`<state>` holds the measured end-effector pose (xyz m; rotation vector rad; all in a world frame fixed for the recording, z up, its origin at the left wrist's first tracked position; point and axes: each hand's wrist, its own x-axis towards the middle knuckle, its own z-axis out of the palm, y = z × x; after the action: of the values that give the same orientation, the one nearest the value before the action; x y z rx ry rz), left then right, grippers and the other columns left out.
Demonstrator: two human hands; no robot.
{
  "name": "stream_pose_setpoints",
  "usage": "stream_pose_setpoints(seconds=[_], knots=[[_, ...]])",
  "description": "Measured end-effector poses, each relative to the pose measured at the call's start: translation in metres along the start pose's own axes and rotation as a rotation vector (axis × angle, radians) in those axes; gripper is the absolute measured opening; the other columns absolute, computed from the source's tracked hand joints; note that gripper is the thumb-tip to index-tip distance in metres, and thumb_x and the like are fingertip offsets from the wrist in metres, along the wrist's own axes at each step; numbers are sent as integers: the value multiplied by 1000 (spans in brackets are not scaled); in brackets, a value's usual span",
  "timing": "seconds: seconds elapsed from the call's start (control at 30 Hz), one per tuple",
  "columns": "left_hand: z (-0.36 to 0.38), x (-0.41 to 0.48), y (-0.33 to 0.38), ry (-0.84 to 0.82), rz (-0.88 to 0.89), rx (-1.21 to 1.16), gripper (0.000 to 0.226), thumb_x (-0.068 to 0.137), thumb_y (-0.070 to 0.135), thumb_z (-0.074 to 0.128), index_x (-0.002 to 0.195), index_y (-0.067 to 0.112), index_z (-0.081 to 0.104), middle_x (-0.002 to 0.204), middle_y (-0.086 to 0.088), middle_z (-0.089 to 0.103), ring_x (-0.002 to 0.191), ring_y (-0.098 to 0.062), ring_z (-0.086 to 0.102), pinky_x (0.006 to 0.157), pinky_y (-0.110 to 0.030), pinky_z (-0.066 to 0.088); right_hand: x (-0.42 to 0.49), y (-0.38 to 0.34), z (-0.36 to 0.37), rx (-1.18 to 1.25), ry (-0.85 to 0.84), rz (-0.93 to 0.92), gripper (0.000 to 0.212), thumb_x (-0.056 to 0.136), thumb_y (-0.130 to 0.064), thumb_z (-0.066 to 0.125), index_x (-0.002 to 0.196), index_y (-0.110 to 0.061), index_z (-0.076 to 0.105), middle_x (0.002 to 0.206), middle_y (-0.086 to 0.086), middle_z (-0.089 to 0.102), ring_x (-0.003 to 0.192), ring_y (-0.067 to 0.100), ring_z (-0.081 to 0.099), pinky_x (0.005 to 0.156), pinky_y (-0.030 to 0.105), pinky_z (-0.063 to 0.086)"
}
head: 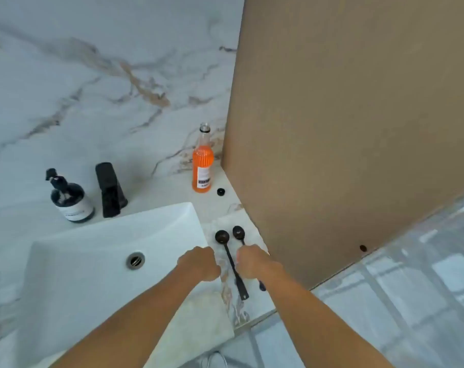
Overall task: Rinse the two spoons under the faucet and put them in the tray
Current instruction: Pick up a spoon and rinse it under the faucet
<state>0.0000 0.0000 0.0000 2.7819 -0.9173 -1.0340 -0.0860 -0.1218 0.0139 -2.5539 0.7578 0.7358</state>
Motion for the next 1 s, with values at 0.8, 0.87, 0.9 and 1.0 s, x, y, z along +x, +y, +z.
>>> stream_pose_setpoints(seconds=[0.8, 0.87, 0.9, 1.0], knots=[[51, 79, 18, 10, -329, -925, 25, 89, 23, 61, 71, 8, 72, 57, -2, 60, 44, -17, 46, 38, -18, 35, 69, 25, 64, 517, -84, -51, 16, 95, -21, 56, 82, -27, 49, 72, -13, 51, 62, -1, 48, 56, 12, 38], [46, 73, 6, -14, -306, -1022, 25, 90, 22, 62, 70, 9, 71, 60, -4, 62, 46, -18, 45, 35, -18, 30, 66, 16, 62, 564, -107, -32, 26, 96, -21, 55, 72, -30, 47, 68, -14, 50, 60, 0, 47, 56, 12, 37], [42, 70, -2, -29, -293, -1075, 25, 90, 20, 62, 69, 9, 70, 62, -4, 62, 46, -17, 45, 36, -18, 28, 63, 11, 61, 600, -125, -23, 22, 96, -21, 54, 75, -26, 51, 68, -12, 54, 61, 1, 50, 59, 15, 40], [28, 59, -32, -65, -250, -1177, 24, 91, 16, 62, 69, 8, 67, 62, -3, 62, 43, -14, 42, 39, -19, 23, 53, -13, 53, 775, -181, -7, 11, 97, -16, 50, 95, -6, 53, 70, 0, 68, 64, 13, 60, 68, 29, 49]])
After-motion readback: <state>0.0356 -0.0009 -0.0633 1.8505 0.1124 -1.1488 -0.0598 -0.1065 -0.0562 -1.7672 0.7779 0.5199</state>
